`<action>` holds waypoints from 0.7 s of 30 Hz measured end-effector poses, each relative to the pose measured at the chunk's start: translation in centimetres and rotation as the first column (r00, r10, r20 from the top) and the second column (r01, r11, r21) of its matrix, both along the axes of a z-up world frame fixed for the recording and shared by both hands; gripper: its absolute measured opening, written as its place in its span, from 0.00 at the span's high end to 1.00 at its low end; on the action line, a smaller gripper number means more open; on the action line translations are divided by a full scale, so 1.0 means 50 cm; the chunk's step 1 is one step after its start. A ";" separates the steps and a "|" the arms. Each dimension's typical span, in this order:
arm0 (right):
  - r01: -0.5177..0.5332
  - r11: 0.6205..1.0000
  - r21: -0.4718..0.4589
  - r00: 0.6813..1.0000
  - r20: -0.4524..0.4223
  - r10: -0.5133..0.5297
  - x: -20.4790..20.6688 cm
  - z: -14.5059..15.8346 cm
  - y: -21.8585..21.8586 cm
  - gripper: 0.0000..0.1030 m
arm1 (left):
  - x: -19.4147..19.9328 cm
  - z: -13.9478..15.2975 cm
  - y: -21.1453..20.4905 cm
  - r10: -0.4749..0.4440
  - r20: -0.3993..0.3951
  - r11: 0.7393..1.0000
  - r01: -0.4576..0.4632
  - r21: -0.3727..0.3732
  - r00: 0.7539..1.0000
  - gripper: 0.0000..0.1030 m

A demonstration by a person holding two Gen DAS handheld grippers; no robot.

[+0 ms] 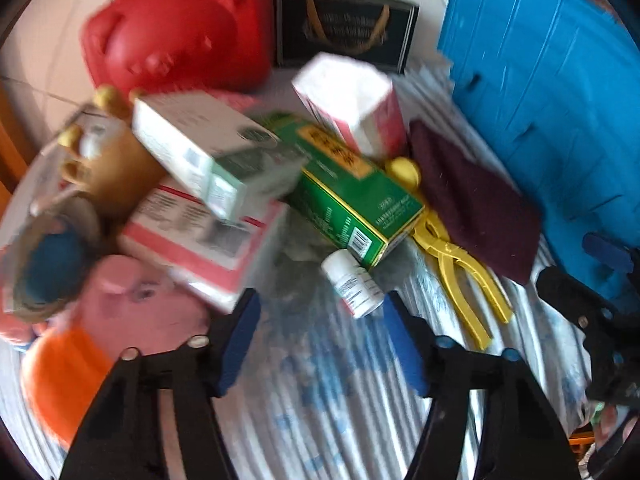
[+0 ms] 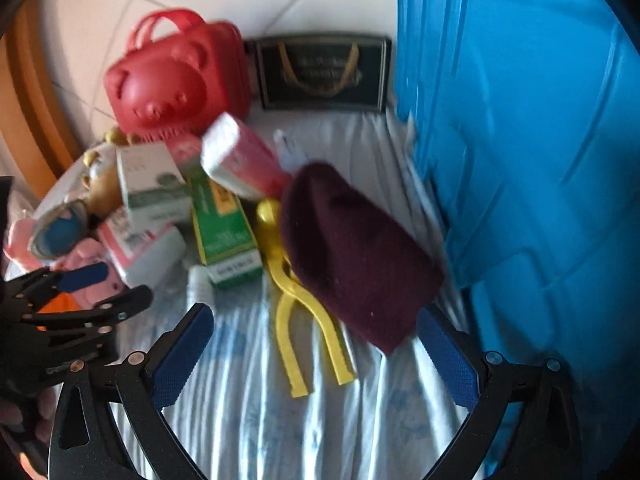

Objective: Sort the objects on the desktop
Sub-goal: 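Move both open tools back over the pile on the bed, then grasp the white pill bottle with the left tool while the right tool grasps the yellow clamp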

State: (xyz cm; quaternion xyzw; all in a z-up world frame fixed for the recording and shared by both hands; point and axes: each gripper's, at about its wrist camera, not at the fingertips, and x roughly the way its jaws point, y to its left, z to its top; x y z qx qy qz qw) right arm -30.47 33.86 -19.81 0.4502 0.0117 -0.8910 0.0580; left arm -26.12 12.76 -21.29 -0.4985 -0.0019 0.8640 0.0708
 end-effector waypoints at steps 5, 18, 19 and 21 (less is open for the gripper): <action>-0.009 0.990 0.139 1.000 -0.025 0.013 0.012 -0.024 -0.016 0.00 | -0.063 -0.072 0.044 -0.017 0.079 1.000 0.018 -0.002 0.997 0.43; -0.060 0.997 -0.046 0.983 0.174 0.067 -0.109 -0.143 -0.055 0.62 | -0.066 -0.091 0.004 -0.027 0.090 0.999 0.031 -0.041 0.996 0.74; -0.063 0.998 -0.029 0.983 0.170 0.067 -0.117 -0.149 -0.062 0.62 | -0.064 -0.090 0.007 -0.032 0.089 0.998 0.036 -0.043 0.996 0.74; -0.073 0.997 0.028 0.987 0.146 0.068 -0.133 -0.152 -0.077 0.60 | -0.063 -0.087 0.011 -0.035 0.087 0.998 0.039 -0.042 0.996 0.74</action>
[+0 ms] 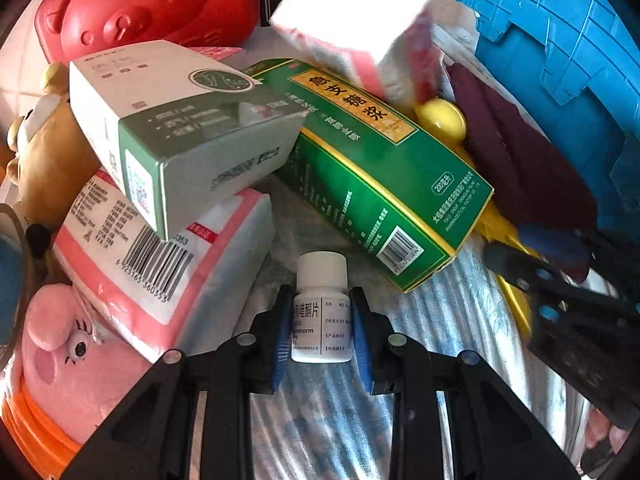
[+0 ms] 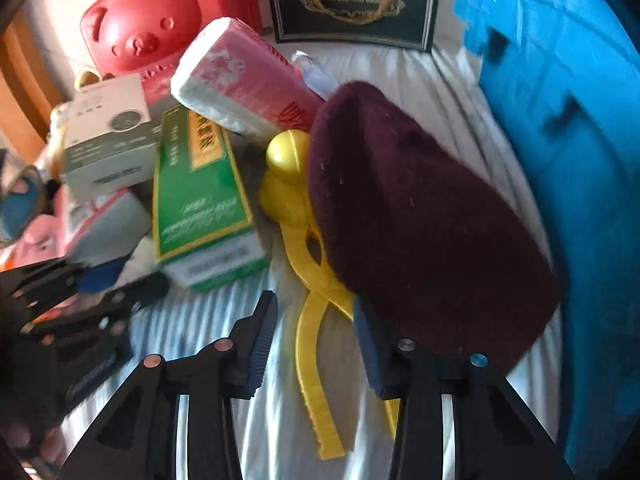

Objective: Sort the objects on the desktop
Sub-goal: 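Grasp the white pill bottle with the left tool while the right tool grasps the yellow clamp, then carry the pill bottle and yellow clamp into the blue crate and release them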

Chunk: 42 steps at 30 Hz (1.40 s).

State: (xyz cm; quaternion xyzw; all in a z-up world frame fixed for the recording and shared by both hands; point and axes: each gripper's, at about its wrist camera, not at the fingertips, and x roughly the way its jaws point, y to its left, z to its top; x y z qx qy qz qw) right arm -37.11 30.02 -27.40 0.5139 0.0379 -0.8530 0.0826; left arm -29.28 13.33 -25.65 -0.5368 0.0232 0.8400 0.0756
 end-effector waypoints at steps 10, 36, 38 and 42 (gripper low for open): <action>0.028 0.999 0.040 0.999 -0.024 -0.027 -0.029 -0.013 -0.002 0.50 | 0.012 0.015 0.013 -0.001 0.003 1.000 0.001 0.003 1.000 0.74; -0.049 0.997 0.062 0.998 0.039 0.047 0.087 0.011 -0.078 0.68 | 0.180 0.125 0.014 0.001 -0.047 1.000 -0.001 -0.006 0.999 0.74; -0.045 0.998 0.047 0.999 0.007 0.044 0.112 0.046 -0.077 0.68 | 0.203 0.164 0.009 0.007 -0.093 1.000 -0.007 0.002 0.996 0.74; -0.036 0.999 0.026 0.994 -0.099 0.038 0.167 0.143 -0.074 0.68 | 0.216 0.242 -0.035 0.010 -0.188 1.000 -0.006 0.019 0.982 0.74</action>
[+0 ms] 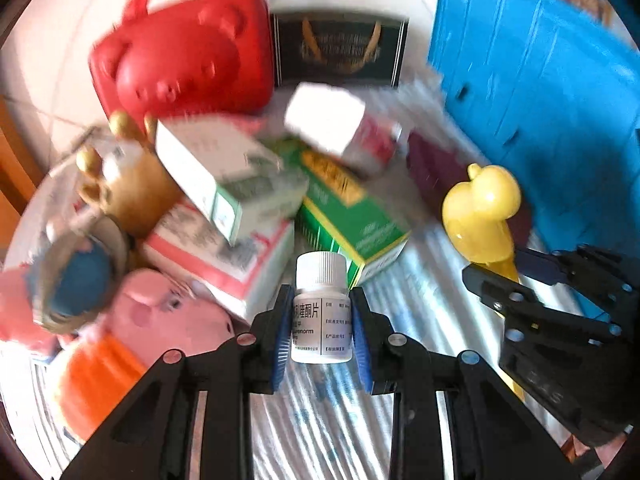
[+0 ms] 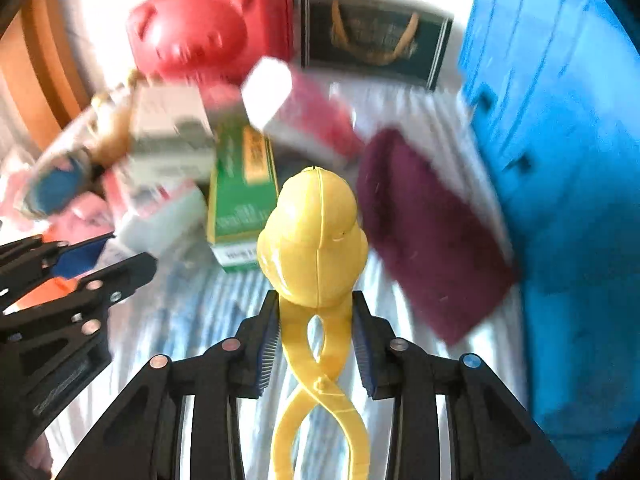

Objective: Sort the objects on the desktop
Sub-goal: 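Carry the pill bottle and yellow clamp into the blue crate and release them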

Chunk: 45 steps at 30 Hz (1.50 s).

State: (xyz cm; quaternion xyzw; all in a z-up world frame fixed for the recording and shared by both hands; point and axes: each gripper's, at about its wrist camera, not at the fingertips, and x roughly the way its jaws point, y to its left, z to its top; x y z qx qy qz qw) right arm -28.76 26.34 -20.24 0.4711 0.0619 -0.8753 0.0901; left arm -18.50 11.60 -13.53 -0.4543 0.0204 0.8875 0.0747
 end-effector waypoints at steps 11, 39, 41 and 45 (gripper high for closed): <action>0.064 0.996 -0.063 0.935 -0.344 -0.082 0.126 0.323 0.085 0.68 | 0.014 0.184 0.050 -0.085 -0.267 0.995 0.098 0.034 0.960 0.74; 0.502 0.862 0.074 0.746 -0.540 -0.389 0.157 0.519 0.562 0.68 | -0.036 0.404 0.607 -0.436 -0.365 0.891 0.453 -0.043 0.823 0.74; 0.506 0.857 0.097 0.757 -0.527 -0.387 0.156 0.496 0.590 0.68 | -0.044 0.393 0.626 -0.443 -0.338 0.890 0.453 -0.052 0.830 0.74; 0.496 0.859 0.125 0.784 -0.489 -0.382 0.141 0.462 0.632 0.68 | -0.057 0.374 0.652 -0.454 -0.302 0.887 0.456 -0.067 0.838 0.74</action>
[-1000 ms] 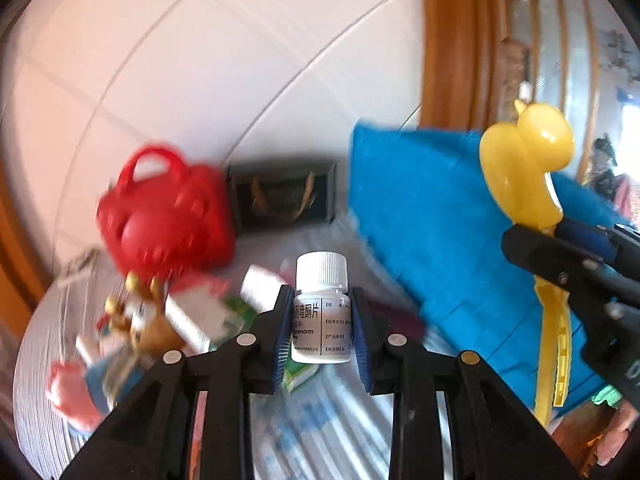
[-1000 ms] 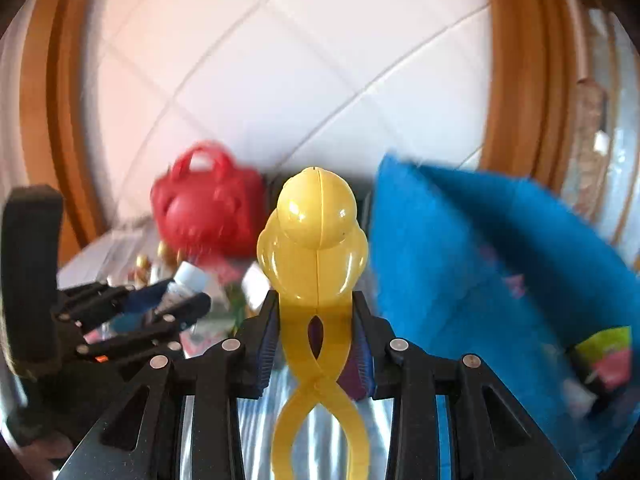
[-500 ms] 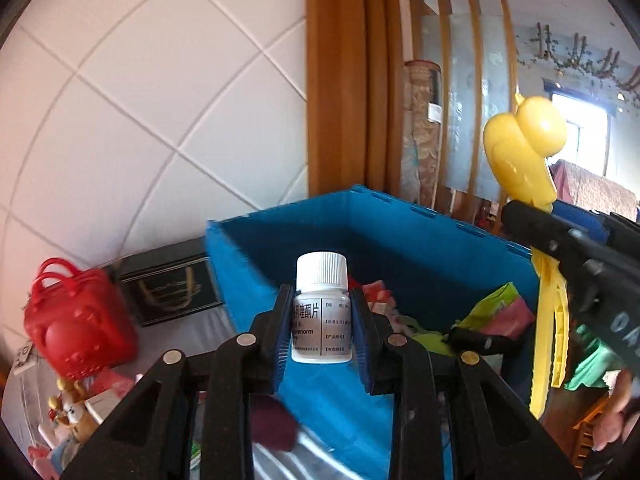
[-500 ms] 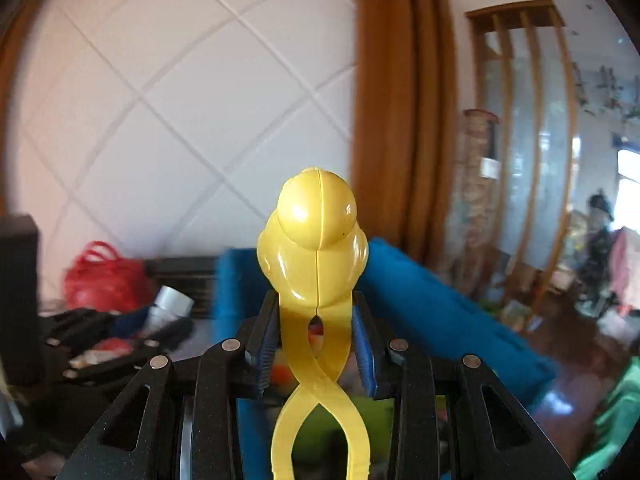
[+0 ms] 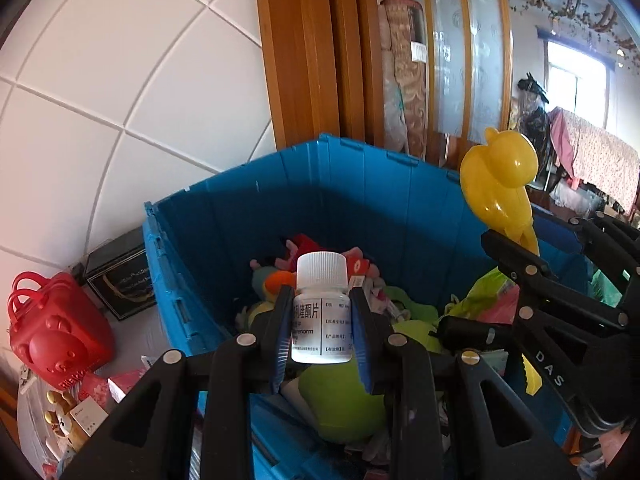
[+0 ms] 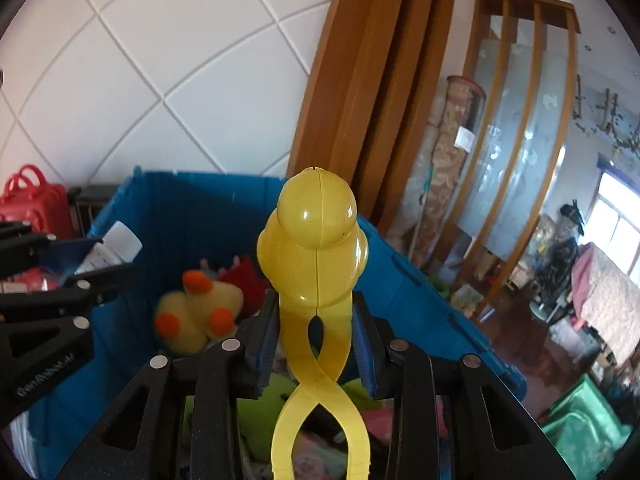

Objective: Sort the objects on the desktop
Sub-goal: 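Carry the pill bottle and yellow clamp into the blue crate and release them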

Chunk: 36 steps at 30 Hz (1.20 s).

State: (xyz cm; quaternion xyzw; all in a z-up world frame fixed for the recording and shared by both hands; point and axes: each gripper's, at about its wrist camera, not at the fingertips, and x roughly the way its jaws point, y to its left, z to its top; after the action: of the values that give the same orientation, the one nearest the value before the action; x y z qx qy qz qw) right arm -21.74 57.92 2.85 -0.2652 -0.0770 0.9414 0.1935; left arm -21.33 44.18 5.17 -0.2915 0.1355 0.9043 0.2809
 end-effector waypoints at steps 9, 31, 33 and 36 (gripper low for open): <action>0.038 0.997 0.067 0.999 0.015 -0.039 -0.005 -0.025 0.031 0.68 | -0.002 -0.016 0.038 -0.013 0.008 0.999 0.014 -0.036 1.000 0.74; 0.053 0.998 0.044 0.998 -0.042 -0.052 0.013 -0.005 0.055 0.00 | 0.020 0.003 -0.004 0.080 -0.056 0.997 -0.080 0.001 0.995 0.20; 0.048 0.997 0.059 0.998 -0.050 -0.045 0.015 -0.005 0.048 0.00 | 0.025 0.005 -0.014 0.085 -0.064 0.996 -0.084 0.013 0.994 0.20; 0.043 0.997 0.065 0.997 -0.073 -0.038 0.025 -0.005 0.039 0.00 | 0.043 0.014 -0.029 0.092 -0.096 0.996 -0.090 0.025 0.991 0.19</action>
State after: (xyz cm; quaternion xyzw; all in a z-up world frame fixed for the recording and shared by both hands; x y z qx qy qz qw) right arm -20.50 59.89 2.59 -0.2260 -0.0961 0.9431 0.2240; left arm -19.19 42.71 5.85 -0.2504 0.1264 0.9306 0.2352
